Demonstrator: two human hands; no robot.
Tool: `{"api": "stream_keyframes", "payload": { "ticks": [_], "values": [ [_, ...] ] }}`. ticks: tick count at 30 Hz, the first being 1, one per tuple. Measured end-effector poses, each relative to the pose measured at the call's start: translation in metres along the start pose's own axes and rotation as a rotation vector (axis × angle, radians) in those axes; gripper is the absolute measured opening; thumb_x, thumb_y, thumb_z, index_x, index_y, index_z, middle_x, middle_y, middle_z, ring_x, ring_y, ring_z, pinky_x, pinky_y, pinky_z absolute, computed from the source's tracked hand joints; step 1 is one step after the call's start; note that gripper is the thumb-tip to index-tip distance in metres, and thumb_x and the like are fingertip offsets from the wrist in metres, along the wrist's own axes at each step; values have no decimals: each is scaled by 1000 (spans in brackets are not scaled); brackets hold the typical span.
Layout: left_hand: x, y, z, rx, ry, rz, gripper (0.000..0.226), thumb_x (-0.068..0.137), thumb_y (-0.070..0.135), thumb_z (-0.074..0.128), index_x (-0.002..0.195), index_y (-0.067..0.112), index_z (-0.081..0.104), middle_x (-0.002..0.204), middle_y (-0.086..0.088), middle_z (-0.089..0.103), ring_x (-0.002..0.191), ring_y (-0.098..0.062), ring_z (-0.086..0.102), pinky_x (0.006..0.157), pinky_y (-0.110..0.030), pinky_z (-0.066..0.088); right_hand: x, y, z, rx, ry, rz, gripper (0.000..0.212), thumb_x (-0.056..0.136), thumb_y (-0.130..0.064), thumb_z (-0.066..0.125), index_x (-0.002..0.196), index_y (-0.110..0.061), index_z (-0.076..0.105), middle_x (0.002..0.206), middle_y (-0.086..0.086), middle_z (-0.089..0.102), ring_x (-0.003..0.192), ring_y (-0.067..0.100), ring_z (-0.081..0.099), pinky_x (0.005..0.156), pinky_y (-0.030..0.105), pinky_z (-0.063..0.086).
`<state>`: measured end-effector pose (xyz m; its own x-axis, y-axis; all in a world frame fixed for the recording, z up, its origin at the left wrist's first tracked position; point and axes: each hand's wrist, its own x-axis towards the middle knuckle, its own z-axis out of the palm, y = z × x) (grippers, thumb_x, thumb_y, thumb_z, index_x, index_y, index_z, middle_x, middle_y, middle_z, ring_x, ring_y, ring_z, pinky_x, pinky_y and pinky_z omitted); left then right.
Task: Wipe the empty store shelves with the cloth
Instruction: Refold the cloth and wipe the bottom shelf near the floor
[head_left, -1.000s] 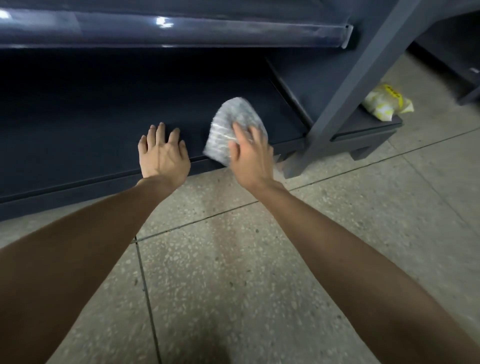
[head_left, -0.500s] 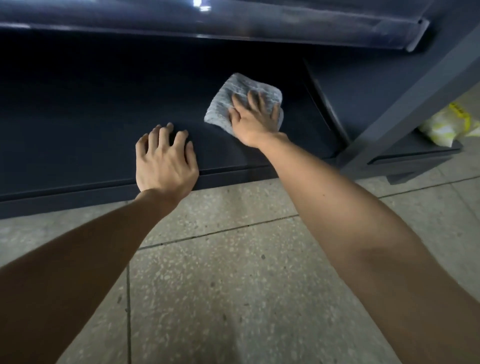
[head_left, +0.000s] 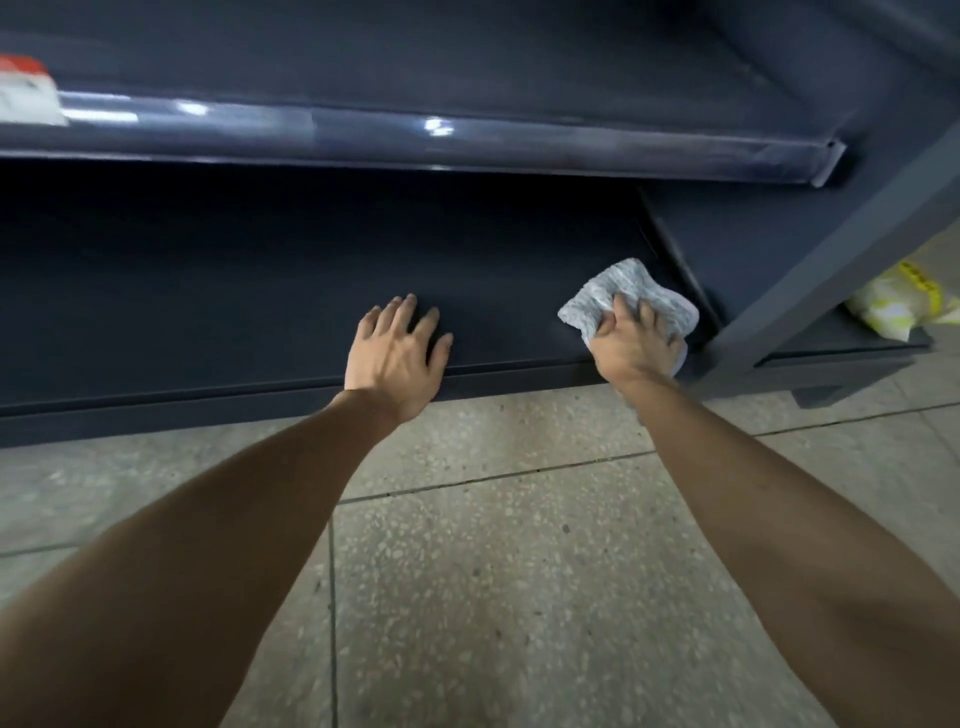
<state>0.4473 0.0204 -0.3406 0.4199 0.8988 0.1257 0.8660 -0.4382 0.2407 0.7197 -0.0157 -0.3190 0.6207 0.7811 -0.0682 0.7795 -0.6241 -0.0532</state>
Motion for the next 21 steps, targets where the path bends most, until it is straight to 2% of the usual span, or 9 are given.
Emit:
{"api": "stream_keyframes", "payload": {
  "ticks": [4, 8, 12, 17, 21],
  "values": [
    [-38, -62, -24, 65, -17, 57, 69, 97, 51, 14, 148, 13, 41, 156, -18, 36, 145, -32, 31, 120, -42, 20, -19, -32, 5, -51, -93, -30, 57, 98, -47, 11, 153, -37, 9, 163, 1, 7, 149, 25, 3, 116, 56, 6],
    [-75, -141, -41, 116, -100, 29, 68, 99, 54, 15, 154, 14, 28, 162, -15, 21, 150, -28, 18, 122, -38, 11, -50, -102, 17, -129, -101, -236, 56, 100, -48, 4, 154, -37, -3, 165, 0, -5, 151, 24, -7, 118, 54, -2],
    [-106, -204, -61, 105, -60, -35, 77, 94, 57, 8, 153, 13, 31, 162, -16, 21, 150, -29, 19, 122, -40, 13, -70, -178, 23, -151, -117, -387, 58, 99, -51, 2, 154, -36, -5, 166, 0, -9, 151, 24, -9, 119, 52, -5],
    [-132, -272, -84, 15, -29, -235, 69, 101, 55, 24, 157, 15, 17, 164, -14, 11, 152, -28, 8, 123, -40, 8, -91, -268, 30, -123, -124, -478, 58, 99, -51, 6, 155, -36, -2, 166, 0, -5, 152, 24, -6, 119, 54, -4],
    [-156, -328, -99, 26, 2, -350, 70, 101, 54, 24, 157, 11, 15, 165, -15, 9, 152, -27, 4, 124, -40, 4, -124, -348, 33, -112, -128, -597, 57, 99, -50, 8, 155, -35, 2, 166, -1, -2, 152, 23, -3, 119, 53, -4]
  ]
}}
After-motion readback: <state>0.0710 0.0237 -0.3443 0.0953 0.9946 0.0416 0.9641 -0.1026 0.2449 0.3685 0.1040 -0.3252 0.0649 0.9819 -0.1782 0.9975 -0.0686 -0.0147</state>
